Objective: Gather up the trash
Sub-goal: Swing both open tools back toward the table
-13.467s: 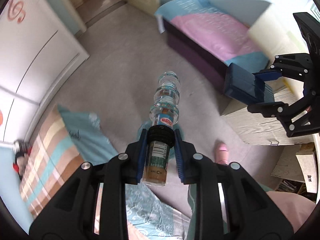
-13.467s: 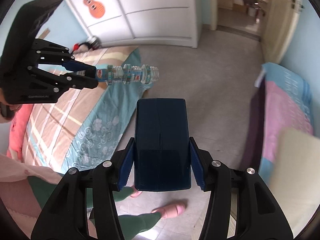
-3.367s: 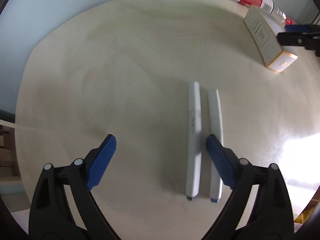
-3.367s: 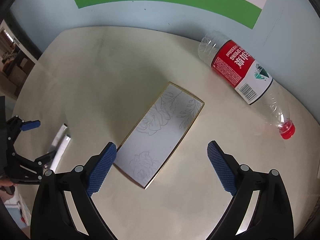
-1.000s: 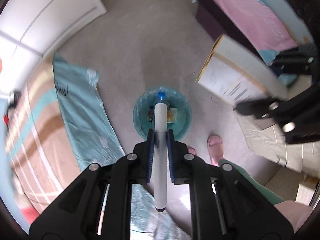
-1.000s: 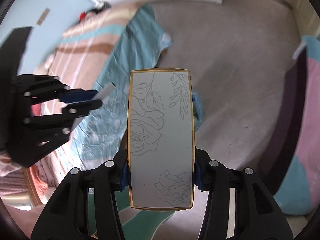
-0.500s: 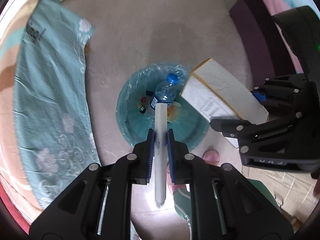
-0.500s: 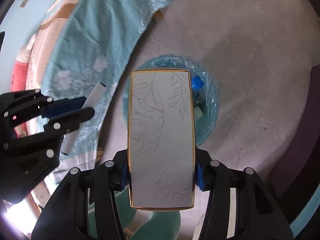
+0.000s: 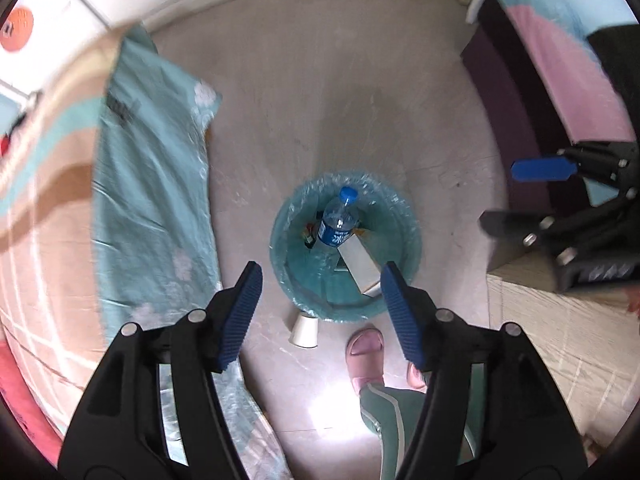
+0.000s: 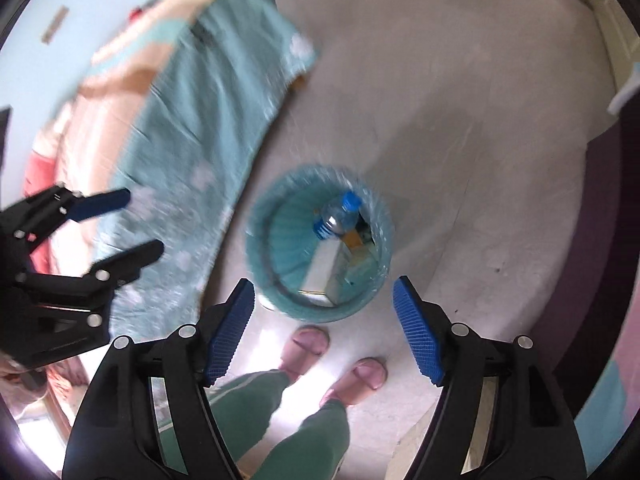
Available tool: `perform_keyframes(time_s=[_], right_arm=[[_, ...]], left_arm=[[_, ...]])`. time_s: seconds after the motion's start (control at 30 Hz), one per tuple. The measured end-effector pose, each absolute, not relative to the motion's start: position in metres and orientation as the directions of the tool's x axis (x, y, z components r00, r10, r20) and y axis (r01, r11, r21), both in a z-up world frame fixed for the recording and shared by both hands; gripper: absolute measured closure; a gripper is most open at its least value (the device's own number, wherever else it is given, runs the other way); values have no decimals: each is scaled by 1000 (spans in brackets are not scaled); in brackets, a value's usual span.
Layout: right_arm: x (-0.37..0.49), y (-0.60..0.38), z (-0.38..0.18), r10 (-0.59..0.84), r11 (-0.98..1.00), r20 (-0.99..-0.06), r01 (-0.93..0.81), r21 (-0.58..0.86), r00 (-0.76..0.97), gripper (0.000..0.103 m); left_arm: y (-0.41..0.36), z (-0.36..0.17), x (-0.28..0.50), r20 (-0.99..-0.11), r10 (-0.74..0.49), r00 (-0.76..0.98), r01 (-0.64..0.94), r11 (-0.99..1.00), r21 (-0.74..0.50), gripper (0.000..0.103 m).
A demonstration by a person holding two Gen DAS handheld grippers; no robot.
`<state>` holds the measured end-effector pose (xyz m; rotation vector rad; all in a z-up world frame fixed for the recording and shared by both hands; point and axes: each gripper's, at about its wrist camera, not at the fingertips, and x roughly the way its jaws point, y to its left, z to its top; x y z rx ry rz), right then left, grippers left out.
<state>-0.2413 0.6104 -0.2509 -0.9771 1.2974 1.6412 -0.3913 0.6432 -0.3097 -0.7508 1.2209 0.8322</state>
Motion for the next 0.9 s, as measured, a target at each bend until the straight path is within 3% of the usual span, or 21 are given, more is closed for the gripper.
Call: perform_keyframes(time_s=[0.13, 0.23, 0.27, 0.37, 0.53, 0.67, 0.77, 0.9], right_arm=[[-215, 565, -125, 273, -176, -853, -895, 409, -444, 30], [-184, 513, -43, 423, -169, -804, -908, 384, -418, 21], [-169, 493, -20, 471, -146, -782, -911, 386, -407, 17], [-113, 410, 38, 611, 15, -734, -923, 384, -296, 15], [-48, 266, 80, 675, 341, -738, -885, 317, -4, 15], [-13, 125, 86, 610, 601, -762, -753, 267, 216, 15], [5, 28, 82, 542, 710, -790, -659, 248, 287, 15], [30, -92, 68, 448, 810, -818, -550, 202, 360, 15]], left_arm=[[621, -227, -394, -965, 203, 165, -806, 592, -13, 33], [597, -161, -379, -941, 268, 206, -719, 694, 40, 21], [586, -140, -369, -933, 279, 227, -680, 731, 54, 14], [544, -86, -329, -904, 296, 309, -521, 848, 99, 7], [457, -28, -251, -866, 205, 457, -247, 964, 98, 7], [373, -12, -182, -851, 118, 511, -40, 993, 114, 7], [293, -4, -127, -848, 4, 529, 144, 985, 94, 7], [200, -8, -68, -844, -23, 535, 265, 954, 142, 7]])
